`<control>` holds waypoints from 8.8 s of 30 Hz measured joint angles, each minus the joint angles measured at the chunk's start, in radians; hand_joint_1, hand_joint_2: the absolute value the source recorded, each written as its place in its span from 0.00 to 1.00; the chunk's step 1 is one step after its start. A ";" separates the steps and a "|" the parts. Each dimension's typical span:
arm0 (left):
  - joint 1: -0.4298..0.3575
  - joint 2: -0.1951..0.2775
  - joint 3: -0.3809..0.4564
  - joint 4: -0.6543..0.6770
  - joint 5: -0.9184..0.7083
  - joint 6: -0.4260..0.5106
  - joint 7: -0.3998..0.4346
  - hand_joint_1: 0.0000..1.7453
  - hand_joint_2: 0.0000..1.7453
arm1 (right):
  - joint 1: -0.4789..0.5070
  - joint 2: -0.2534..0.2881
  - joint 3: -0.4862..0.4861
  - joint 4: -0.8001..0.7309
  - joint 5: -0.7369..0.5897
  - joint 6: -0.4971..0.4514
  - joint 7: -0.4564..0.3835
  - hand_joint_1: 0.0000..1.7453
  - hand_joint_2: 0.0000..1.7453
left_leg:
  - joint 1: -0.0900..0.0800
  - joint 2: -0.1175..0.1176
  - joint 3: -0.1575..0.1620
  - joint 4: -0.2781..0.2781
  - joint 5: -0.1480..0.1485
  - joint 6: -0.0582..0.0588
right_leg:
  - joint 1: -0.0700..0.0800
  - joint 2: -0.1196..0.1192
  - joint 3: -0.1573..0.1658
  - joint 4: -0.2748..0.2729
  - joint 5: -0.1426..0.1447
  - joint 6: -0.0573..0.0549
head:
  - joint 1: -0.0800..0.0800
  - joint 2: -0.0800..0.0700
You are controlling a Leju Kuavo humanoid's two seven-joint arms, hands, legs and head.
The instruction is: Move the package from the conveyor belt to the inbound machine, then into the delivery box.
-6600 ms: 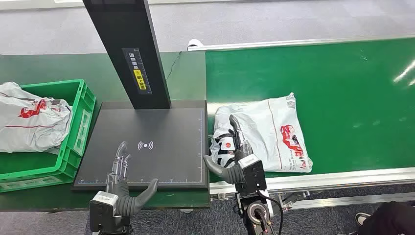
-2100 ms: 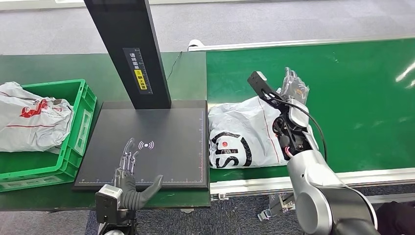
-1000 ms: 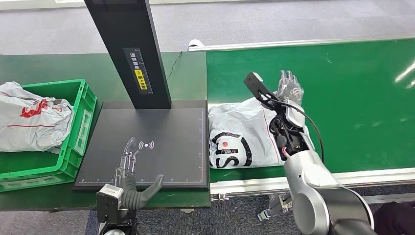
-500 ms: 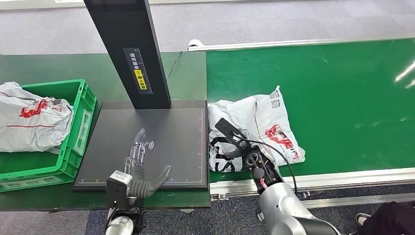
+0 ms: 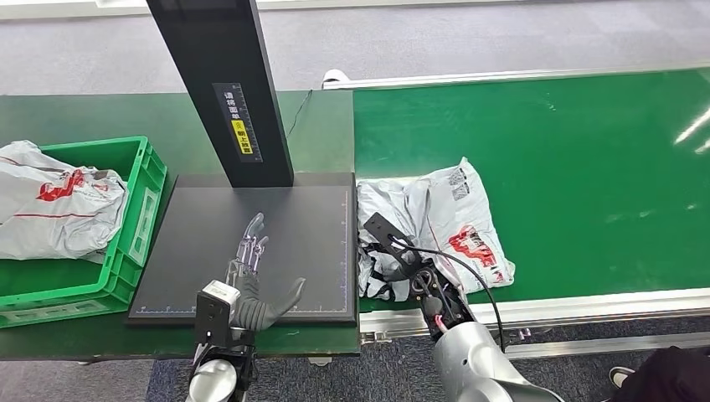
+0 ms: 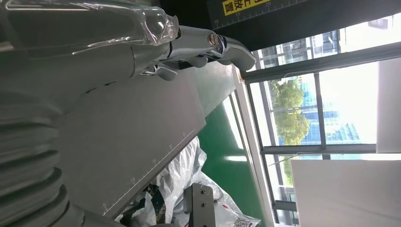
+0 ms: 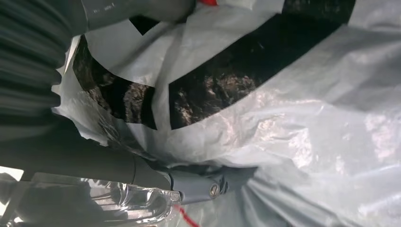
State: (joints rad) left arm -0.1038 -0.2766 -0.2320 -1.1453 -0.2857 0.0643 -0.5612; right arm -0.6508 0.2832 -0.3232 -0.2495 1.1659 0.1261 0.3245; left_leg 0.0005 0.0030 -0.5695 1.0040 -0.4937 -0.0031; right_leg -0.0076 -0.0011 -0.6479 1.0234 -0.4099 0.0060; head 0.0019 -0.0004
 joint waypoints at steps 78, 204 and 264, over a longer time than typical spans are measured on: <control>0.090 -0.019 0.084 -0.072 -0.077 -0.002 -0.046 0.00 1.00 | -0.050 0.074 0.806 -0.398 -1.287 -0.058 -0.789 1.00 1.00 | 0.001 0.001 -0.006 0.000 0.001 -0.002 | 0.001 0.000 -0.006 0.001 0.001 -0.001 | 0.000 0.000; -0.322 -0.034 -0.321 0.682 -0.651 0.579 0.256 1.00 1.00 | 0.296 0.058 0.342 -0.636 -1.356 -0.263 -0.978 0.00 1.00 | 0.000 0.001 -0.006 0.000 0.000 -0.001 | 0.000 0.000 -0.007 -0.001 0.001 -0.001 | 0.000 0.000; -0.027 -0.050 0.318 -0.698 -0.642 0.634 -0.135 1.00 1.00 | 0.355 0.047 0.299 -0.671 -1.356 -0.273 -0.986 0.00 1.00 | 0.001 0.002 -0.008 0.000 0.000 -0.001 | 0.001 0.001 -0.008 0.000 0.001 -0.001 | 0.000 0.000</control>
State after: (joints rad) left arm -0.1310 -0.3261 0.0860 -1.8429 -0.9275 0.6987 -0.6959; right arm -0.2962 0.3305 -0.0243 -0.9209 -0.1903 -0.1467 -0.6615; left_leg 0.0015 0.0049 -0.5775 1.0038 -0.4933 -0.0044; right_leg -0.0064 -0.0002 -0.6557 1.0232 -0.4093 0.0050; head 0.0019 -0.0004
